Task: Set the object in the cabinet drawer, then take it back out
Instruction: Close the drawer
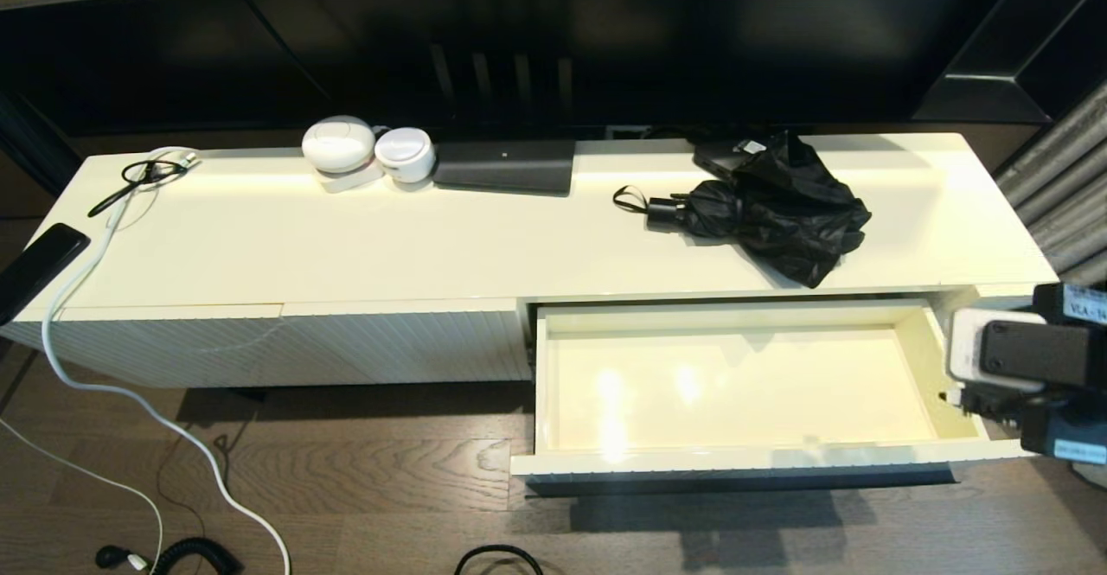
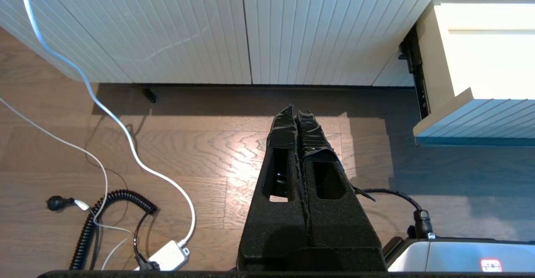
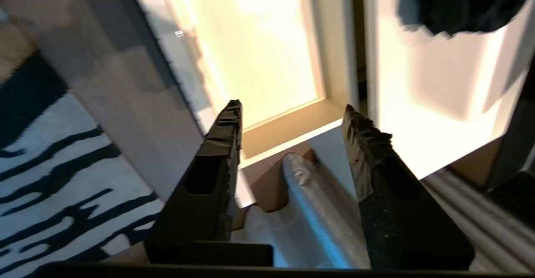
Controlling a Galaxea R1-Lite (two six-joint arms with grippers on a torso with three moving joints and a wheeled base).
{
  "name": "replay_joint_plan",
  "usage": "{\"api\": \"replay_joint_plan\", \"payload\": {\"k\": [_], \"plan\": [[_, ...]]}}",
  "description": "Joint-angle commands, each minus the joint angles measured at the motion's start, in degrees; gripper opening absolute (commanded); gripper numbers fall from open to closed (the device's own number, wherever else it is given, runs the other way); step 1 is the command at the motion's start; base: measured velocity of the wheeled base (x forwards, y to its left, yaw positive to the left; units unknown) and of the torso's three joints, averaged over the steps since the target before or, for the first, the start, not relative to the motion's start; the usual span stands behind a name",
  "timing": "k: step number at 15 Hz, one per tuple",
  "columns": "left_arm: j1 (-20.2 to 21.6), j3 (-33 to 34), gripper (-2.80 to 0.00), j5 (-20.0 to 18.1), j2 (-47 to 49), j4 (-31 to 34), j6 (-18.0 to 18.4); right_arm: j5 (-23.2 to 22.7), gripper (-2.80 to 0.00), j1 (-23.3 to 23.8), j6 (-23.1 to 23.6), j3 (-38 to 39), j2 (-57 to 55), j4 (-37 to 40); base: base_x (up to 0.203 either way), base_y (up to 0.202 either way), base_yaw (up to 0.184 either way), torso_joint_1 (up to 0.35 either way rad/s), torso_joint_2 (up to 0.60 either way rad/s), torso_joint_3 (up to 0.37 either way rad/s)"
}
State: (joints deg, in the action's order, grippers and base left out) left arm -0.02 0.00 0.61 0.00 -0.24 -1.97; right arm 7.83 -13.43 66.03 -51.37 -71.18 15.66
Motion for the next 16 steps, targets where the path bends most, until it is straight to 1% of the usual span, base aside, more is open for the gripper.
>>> {"api": "replay_joint_plan", "payload": {"k": [1,3,4,7,10,11,16], "plan": [[0.02,0.09,-2.8,0.01,0.0,-0.02,-0.05,-0.09,-2.8,-0.48,-2.19,7.91,6.72,-0.77,0.0,0.0,0.0,0.0,0.0,0.0],[0.02,0.09,-2.8,0.01,0.0,-0.02,-0.05,-0.5,-2.8,-0.85,-7.07,13.21,7.81,-1.6,0.0,0.0,0.0,0.0,0.0,0.0],[0.02,0.09,-2.8,0.01,0.0,-0.02,-0.05,-0.71,-2.8,-0.99,-8.12,13.76,7.9,-1.78,0.0,0.0,0.0,0.0,0.0,0.0],[0.0,0.09,-2.8,0.01,0.0,-0.02,0.0,-1.04,-2.8,-1.37,-9.75,18.71,4.14,-3.56,0.0,0.0,0.0,0.0,0.0,0.0],[0.02,0.09,-2.8,0.01,0.0,-0.02,-0.05,-1.14,-2.8,-1.5,-9.94,21.96,0.32,-8.97,0.0,0.0,0.0,0.0,0.0,0.0],[0.01,0.09,-2.8,0.01,0.0,-0.02,-0.05,-1.11,-2.8,-1.77,-9.92,22.96,-2.0,-12.1,0.0,0.0,0.0,0.0,0.0,0.0],[0.02,0.09,-2.8,0.01,0.0,-0.02,-0.04,-0.94,-2.8,-5.66,-9.81,25.28,-23.03,-31.41,0.0,0.0,0.0,0.0,0.0,0.0]]}}
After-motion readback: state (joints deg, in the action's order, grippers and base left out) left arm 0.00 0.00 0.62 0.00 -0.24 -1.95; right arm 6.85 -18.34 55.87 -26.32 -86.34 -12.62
